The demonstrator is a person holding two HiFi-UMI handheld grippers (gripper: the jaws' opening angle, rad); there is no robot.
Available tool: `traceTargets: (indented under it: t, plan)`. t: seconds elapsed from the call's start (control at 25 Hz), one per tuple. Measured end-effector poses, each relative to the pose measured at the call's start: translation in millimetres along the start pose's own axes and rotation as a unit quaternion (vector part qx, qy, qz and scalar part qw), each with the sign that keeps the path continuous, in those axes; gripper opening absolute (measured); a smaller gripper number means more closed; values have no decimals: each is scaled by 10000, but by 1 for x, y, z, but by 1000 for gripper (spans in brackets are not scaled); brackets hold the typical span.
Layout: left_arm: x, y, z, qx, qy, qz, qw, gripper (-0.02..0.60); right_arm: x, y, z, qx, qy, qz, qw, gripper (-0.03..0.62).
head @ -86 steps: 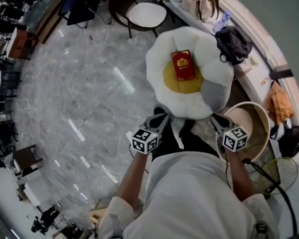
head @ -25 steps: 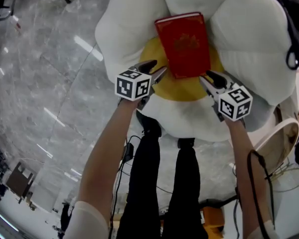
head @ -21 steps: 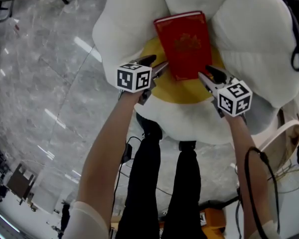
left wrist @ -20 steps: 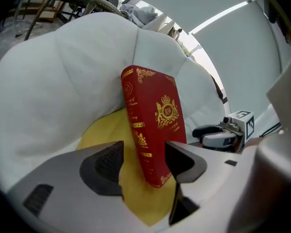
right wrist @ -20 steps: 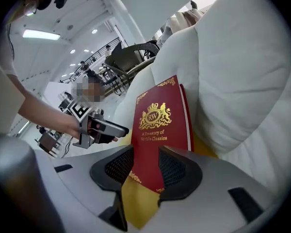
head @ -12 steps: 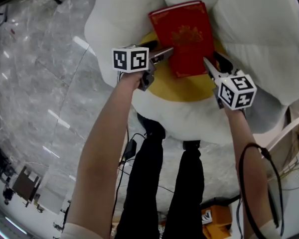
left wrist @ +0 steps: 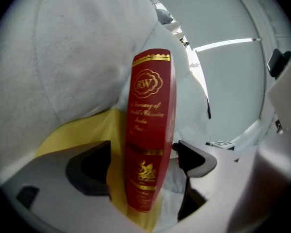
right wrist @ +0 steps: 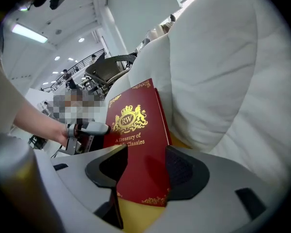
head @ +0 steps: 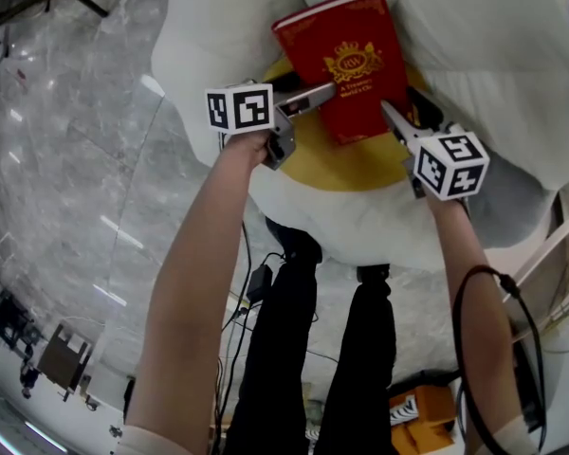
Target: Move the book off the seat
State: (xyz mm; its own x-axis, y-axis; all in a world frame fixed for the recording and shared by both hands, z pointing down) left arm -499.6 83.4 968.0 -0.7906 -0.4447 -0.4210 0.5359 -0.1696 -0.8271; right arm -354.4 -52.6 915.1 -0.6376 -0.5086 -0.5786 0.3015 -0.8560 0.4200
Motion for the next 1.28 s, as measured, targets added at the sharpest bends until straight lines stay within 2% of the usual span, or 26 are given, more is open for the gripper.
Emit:
traceTargets:
  t: [0.08, 0.16, 0.2, 0.24, 0.44, 0.64, 0.92, 1.0, 1.16, 1.28]
  plan:
    - [5, 12, 12, -161, 33, 101, 9998, 433, 0, 1, 0, 55, -41, 33, 10000, 253]
    - [8, 16, 24, -39, -84, 321, 9994, 428, -1, 2, 0, 69, -87, 16, 9999, 253]
    - [9, 14, 26, 69, -111, 373, 9992, 401, -2, 2, 0, 79, -108, 25, 9999, 253]
    - [10, 11, 25, 140, -107, 367, 9992, 330, -2, 2, 0, 97, -127, 42, 9999, 253]
    - [7, 19, 13, -171, -253, 138, 9994, 264, 5, -1, -4, 105, -223, 61, 9997, 253]
    - [14, 38, -4, -339, -309, -1, 9989, 252, 20, -13, -17, 120, -252, 122, 9995, 253]
    - [38, 88, -37, -554, -267, -193, 9979, 244, 65, -45, -69, 224, -40, 90, 9997, 253]
    - [39, 111, -46, -564, -335, -164, 9977, 244, 70, -51, -93, 198, -8, 163, 9997, 253]
    - [19, 169, -60, -690, -498, -52, 9964, 242, 55, -60, -152, 147, -25, 235, 9996, 253]
    - [8, 208, -73, -880, -679, -75, 9938, 242, 52, -75, -188, 274, -22, 278, 9992, 253]
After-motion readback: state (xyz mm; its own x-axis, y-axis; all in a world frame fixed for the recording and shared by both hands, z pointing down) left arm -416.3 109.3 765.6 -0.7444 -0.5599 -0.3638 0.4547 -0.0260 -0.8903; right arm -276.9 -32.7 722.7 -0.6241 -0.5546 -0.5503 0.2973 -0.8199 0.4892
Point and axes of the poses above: the fingertips, and each gripper's own axes: z forward along the fingers, y to its right, x out of its top, the point moved 5 cm from there along -z, backward along the fingers, and after that the axes turned 9 degrees about z, right-handed, at the moved point
